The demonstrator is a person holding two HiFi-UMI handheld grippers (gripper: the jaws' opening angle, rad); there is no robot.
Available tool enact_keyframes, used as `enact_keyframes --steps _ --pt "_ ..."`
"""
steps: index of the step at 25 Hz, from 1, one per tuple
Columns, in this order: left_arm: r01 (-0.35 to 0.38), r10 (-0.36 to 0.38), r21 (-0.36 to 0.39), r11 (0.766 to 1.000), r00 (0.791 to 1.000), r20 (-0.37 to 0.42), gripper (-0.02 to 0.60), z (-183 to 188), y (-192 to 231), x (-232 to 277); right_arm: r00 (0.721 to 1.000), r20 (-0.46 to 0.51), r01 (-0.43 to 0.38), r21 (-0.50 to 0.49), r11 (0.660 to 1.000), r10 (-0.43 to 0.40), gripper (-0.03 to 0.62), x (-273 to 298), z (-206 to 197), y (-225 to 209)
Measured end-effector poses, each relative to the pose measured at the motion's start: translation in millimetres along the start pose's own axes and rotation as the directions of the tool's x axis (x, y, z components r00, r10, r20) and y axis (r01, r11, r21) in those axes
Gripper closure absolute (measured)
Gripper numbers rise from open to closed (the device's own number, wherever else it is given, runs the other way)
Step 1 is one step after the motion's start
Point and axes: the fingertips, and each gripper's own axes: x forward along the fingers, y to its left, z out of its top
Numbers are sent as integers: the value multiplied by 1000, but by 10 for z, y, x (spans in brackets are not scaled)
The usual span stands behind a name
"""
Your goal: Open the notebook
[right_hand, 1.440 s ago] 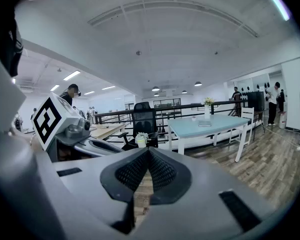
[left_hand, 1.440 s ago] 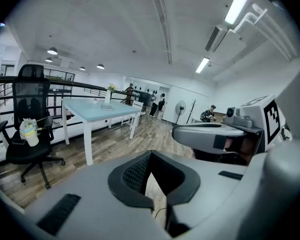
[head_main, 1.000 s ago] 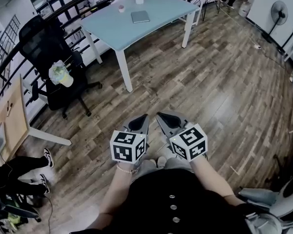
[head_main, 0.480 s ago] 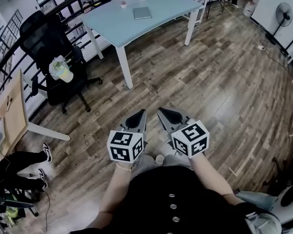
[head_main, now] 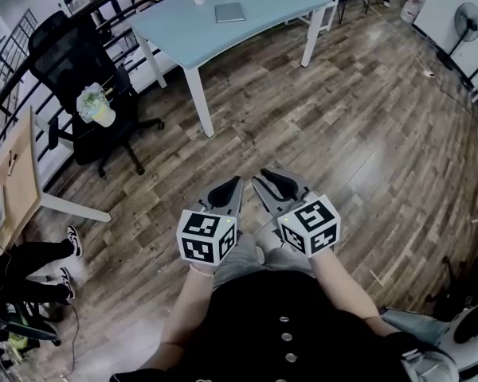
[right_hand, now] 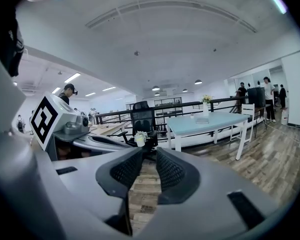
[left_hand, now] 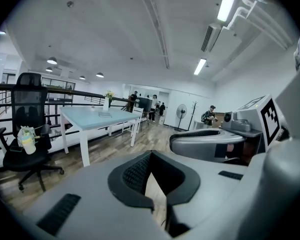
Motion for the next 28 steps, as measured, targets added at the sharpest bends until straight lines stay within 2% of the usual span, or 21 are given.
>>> enact_keyframes --steps 5,9,12,19,23,28 --pt "9 -10 -40 999 1000 -6 565 -53 -11 67 999 -39 22 -6 1000 -22 466 20 -101 -115" --pt "-9 7 -67 998 999 -33 565 -52 188 194 999 -43 33 0 999 -33 451 161 -75 -245" --pt "-4 3 -96 995 1000 -18 565 48 311 299 998 -39 59 -1 998 -59 436 272 -26 -389" --pt "3 -5 -85 996 1000 -20 565 282 749 711 996 -15 84 9 996 -84 436 725 186 -724" --pt "19 -23 -88 996 999 -46 565 396 1050 994 997 -19 75 37 996 -75 436 1131 276 -917" --pt "32 -36 -87 996 999 -40 565 660 1449 1290 997 -21 77 34 996 -76 436 1590 480 -1121"
